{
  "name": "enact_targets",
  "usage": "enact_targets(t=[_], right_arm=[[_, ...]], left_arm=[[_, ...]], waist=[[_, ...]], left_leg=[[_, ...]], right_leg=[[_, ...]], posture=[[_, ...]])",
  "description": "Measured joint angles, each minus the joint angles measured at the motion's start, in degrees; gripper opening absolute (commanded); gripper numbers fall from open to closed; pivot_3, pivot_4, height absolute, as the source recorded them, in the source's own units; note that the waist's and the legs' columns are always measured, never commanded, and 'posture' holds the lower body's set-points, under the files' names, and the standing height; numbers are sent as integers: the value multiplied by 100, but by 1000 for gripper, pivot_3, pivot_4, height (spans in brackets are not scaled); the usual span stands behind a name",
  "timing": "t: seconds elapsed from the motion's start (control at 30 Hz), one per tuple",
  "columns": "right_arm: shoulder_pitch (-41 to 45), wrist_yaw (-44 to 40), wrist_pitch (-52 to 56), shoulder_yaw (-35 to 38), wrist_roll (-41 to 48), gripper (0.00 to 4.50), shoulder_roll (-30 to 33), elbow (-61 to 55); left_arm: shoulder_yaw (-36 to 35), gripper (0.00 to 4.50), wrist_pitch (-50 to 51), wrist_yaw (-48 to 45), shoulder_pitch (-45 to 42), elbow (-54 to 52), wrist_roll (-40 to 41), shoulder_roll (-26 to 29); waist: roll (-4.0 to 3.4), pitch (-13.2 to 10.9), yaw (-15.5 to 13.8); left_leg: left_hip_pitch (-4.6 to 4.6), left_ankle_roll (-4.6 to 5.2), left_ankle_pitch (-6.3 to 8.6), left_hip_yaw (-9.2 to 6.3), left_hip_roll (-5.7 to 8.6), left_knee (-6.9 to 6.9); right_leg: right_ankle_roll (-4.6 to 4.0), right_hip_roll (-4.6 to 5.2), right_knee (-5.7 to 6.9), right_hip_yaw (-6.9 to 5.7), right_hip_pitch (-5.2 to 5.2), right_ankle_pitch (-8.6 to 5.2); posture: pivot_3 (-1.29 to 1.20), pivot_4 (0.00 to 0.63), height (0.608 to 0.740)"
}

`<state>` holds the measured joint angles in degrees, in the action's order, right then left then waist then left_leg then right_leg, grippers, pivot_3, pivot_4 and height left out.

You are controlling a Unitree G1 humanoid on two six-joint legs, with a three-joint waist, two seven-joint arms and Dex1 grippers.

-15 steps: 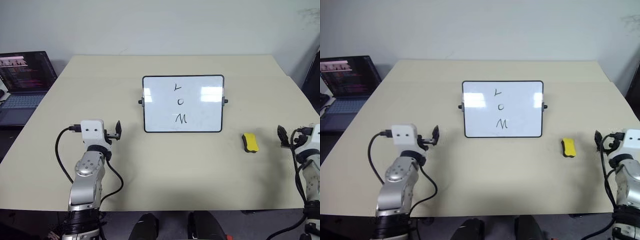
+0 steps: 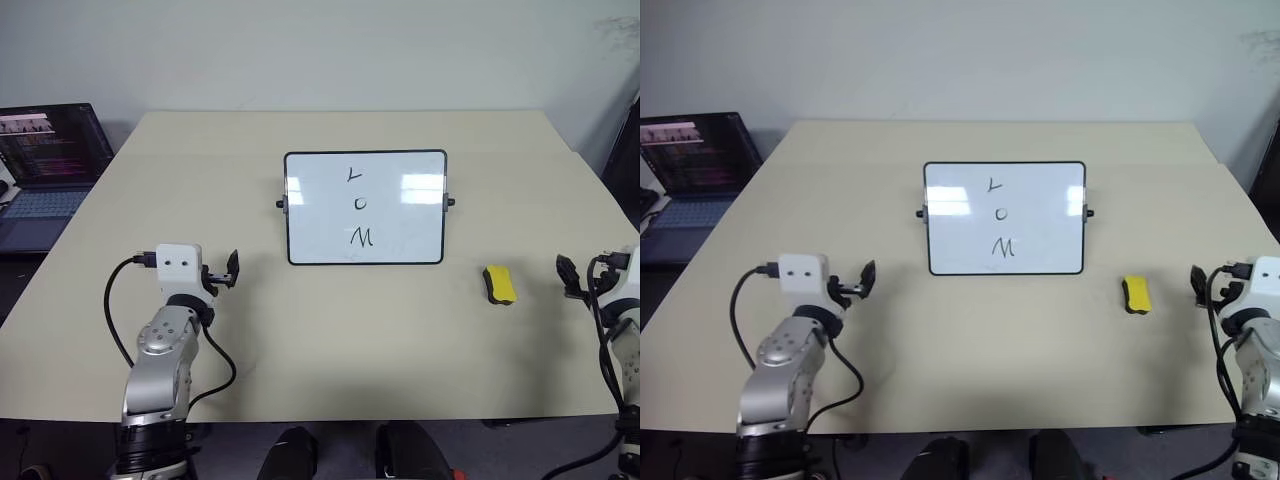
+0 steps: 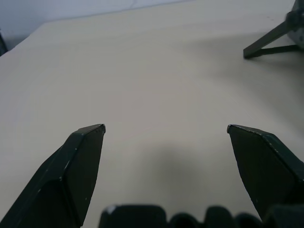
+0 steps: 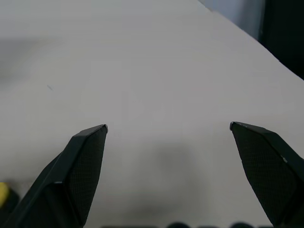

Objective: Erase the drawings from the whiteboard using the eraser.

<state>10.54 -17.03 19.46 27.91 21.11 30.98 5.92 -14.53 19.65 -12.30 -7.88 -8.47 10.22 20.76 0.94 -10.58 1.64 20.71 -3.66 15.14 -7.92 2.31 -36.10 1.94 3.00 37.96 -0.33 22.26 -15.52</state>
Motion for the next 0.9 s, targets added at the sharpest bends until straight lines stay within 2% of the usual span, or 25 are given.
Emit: enact_targets(t=[0.13,0.27,0.4,0.5,0.6,0.77,0.9], right_arm=[[-190,-88,-311,-403,-20,4474,-398,-587],[-587,-322,375,-692,291,4474,-402,-1411],[-825,-206,910,-624,517,4474,-333,-2113],[-1084,-29,1894,-602,741,4474,-58,-2711],[-1144,390,2813,-456,1061,4474,-113,-3272],[-781,1163,3512,-513,1060,4474,-480,-3631],[-378,1604,3723,-704,820,4474,-669,-3524]], left_arm=[[-81,4500,-75,-775,-43,0,390,361],[250,4500,197,-1596,-60,-65,792,566],[462,4500,589,-2568,-207,-449,1370,1084],[708,4500,905,-3362,-712,-699,1778,1581],[1203,4500,1002,-4173,-1296,-648,1854,1945],[1995,4500,859,-5114,-1960,-323,1747,1977],[2272,4500,708,-5354,-2231,34,1511,1953]], waist=[[-9,5,-2],[-7,4,-44],[-7,3,-33],[-8,3,-50],[-8,3,-33],[-7,2,30],[-8,1,24]], left_leg=[[1,-2,-1,-1,-3,3],[8,2,2,-5,1,0],[8,5,3,-11,-4,2],[7,7,4,-10,-1,1],[7,10,5,-5,3,1],[5,13,7,6,3,2],[6,13,7,7,2,3]], right_leg=[[1,4,1,2,2,-1],[7,8,-3,0,3,-1],[4,4,-1,-4,4,-3],[5,4,-1,-4,3,-4],[17,1,-2,-2,3,-11],[29,-11,-2,8,6,-19],[14,-16,2,12,13,-11]], posture=[[0,150,740],[0,150,740],[0,150,740],[0,150,740],[0,150,740],[0,150,740],[0,150,740]])
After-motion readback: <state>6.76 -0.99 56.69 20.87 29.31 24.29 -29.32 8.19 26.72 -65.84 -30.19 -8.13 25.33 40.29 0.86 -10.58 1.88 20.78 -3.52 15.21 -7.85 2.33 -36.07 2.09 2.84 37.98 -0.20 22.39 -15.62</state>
